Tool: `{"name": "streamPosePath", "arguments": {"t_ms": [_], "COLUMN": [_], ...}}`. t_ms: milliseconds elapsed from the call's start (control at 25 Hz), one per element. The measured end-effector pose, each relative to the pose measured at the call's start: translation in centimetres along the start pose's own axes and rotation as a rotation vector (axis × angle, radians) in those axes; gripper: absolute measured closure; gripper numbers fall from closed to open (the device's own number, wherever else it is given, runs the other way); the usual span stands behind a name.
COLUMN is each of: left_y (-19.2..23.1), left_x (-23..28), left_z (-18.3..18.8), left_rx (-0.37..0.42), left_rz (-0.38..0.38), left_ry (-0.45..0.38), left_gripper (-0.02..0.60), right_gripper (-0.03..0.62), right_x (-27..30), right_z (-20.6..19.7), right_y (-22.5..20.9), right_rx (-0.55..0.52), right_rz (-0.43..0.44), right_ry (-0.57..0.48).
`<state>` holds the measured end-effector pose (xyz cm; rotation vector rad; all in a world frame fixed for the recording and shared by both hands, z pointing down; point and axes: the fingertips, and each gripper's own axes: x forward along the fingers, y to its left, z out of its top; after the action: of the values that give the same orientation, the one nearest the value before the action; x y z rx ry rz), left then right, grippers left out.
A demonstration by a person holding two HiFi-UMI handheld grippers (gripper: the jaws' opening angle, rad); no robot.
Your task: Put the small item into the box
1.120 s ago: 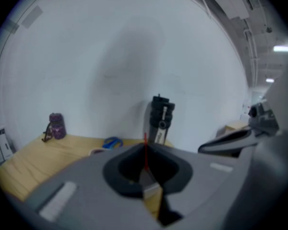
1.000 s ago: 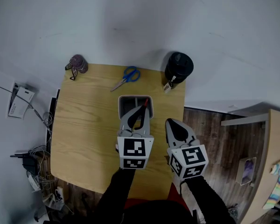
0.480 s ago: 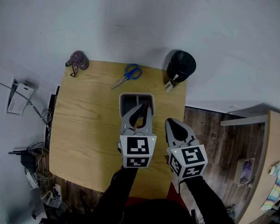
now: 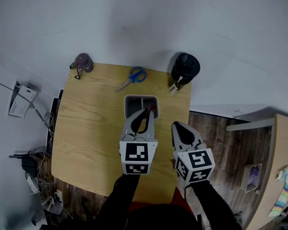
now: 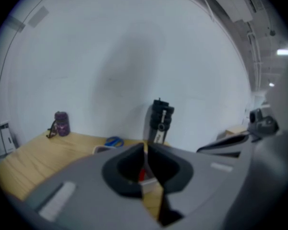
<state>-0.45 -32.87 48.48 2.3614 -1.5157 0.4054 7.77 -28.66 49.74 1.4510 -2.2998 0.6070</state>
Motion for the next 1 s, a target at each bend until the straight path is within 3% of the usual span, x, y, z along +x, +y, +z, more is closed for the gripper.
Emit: {"name": "streamPosePath", "arguments": {"t_ms": [120, 1000], "left_y": [-0.1, -3.7], "left_x": [-0.9, -10.3], "left_z": [0.3, 2.6], "left_rx": [-0.005, -0.026], "left_rz": [-0.004, 0.018], "left_ry": [-0.014, -0.14], "left_gripper": [0.575, 0.58], "right_gripper": [0.586, 0.586], "right_x": [-0.5, -8.3], "right_z": [0.4, 2.6], "right_y": [0.4, 2.2], "right_rx": [-0.007, -0.054], "right_rz": [0.007, 0.082], "right_ry": [-0.012, -0.133]}}
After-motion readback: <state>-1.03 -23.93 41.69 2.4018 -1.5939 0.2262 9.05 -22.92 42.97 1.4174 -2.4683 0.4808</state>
